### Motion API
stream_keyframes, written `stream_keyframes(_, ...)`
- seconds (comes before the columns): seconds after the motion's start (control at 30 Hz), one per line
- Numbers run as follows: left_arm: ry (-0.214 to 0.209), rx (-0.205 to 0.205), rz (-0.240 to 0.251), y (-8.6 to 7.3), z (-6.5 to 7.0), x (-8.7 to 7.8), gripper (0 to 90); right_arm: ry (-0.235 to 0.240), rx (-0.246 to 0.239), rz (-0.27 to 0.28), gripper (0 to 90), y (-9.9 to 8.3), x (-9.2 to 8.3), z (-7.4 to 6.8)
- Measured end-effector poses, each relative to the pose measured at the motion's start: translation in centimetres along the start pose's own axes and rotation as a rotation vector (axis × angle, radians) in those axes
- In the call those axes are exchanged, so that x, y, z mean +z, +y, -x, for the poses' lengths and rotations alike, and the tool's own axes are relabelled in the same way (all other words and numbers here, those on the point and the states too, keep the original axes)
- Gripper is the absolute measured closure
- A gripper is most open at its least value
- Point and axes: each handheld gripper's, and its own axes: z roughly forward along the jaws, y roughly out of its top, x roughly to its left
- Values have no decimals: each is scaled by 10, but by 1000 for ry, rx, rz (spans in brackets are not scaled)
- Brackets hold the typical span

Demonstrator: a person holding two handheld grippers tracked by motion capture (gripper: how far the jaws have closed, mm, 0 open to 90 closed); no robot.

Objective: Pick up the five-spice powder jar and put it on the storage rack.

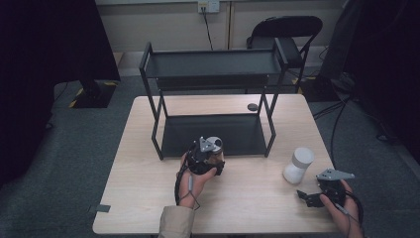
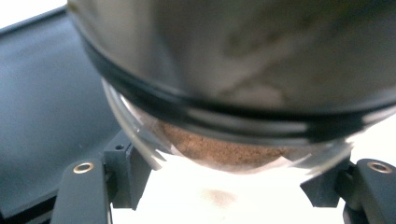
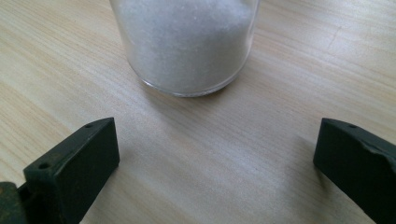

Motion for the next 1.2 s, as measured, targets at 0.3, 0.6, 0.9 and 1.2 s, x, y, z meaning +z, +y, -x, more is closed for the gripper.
stream_keyframes(0.3,-4,10,-2,21,-5,-4,297,0,0,0,0,0,0,0)
stream_keyframes(0.6,-19,5,10,36,-9,-8,297,0,0,0,0,0,0,0)
stream_keyframes(0.9,-32,18,13,58,-11,-17,297,0,0,0,0,0,0,0)
stream_keyframes(1.2,-46,26,15,80,-13,-28,297,0,0,0,0,0,0,0)
